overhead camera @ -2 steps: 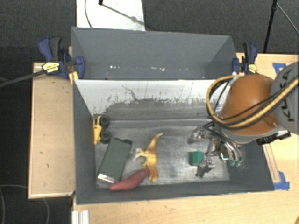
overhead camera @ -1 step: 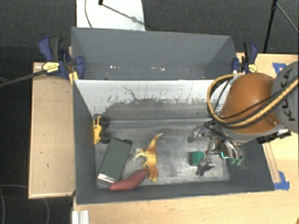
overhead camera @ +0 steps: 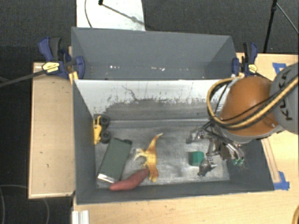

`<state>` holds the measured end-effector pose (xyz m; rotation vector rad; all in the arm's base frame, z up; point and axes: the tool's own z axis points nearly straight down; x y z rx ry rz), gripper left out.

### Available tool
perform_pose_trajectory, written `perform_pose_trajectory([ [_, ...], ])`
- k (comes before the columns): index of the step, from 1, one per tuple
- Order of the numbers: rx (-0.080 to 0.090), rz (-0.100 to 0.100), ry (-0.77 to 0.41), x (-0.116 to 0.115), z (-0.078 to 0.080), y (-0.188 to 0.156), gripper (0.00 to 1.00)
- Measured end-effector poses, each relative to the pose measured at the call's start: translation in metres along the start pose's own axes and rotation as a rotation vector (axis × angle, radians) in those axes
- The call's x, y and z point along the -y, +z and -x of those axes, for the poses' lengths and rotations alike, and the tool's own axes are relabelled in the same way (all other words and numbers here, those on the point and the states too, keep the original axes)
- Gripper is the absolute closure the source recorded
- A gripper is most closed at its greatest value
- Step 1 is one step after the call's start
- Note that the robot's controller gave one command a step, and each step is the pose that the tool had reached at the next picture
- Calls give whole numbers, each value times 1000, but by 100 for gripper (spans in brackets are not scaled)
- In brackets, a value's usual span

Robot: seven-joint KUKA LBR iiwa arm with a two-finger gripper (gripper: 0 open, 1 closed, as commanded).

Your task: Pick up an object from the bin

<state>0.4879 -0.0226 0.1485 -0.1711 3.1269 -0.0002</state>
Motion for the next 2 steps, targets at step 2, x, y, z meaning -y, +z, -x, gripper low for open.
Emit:
perform_pose_trajectory([
  [2,-9,2,-160,67,5,76,100],
])
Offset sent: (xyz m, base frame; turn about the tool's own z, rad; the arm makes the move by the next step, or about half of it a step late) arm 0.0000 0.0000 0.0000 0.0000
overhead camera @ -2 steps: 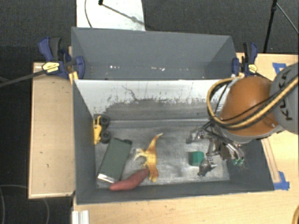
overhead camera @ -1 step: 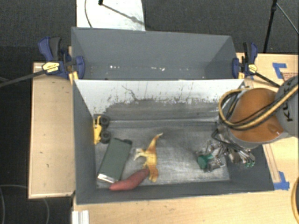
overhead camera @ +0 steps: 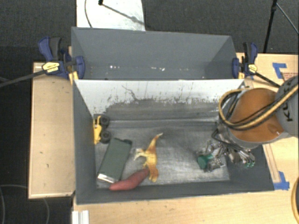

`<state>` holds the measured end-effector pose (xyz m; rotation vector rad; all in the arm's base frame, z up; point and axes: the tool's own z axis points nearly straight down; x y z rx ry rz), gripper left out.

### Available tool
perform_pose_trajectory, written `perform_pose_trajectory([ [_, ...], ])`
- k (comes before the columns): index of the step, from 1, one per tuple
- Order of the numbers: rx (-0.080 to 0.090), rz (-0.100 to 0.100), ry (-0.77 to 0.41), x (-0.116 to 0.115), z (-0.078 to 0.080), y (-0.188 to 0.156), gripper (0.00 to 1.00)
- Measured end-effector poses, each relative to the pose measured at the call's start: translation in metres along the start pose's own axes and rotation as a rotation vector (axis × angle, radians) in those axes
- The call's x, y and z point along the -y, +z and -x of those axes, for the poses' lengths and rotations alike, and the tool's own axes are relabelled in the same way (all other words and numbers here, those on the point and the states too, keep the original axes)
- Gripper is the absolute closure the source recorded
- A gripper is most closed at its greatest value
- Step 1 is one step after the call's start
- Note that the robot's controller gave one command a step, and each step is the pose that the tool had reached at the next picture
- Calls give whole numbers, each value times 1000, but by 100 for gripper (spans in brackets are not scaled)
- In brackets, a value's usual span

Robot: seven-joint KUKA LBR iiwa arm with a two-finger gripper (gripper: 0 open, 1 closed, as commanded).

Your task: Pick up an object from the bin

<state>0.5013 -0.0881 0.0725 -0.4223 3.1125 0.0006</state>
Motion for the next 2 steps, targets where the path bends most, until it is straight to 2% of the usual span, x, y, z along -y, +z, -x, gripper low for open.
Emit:
perform_pose_trajectory([
  [1,-1,1,21,3,-14,-39,100],
  [2,2,-1,9,5,-1,-135,100],
])
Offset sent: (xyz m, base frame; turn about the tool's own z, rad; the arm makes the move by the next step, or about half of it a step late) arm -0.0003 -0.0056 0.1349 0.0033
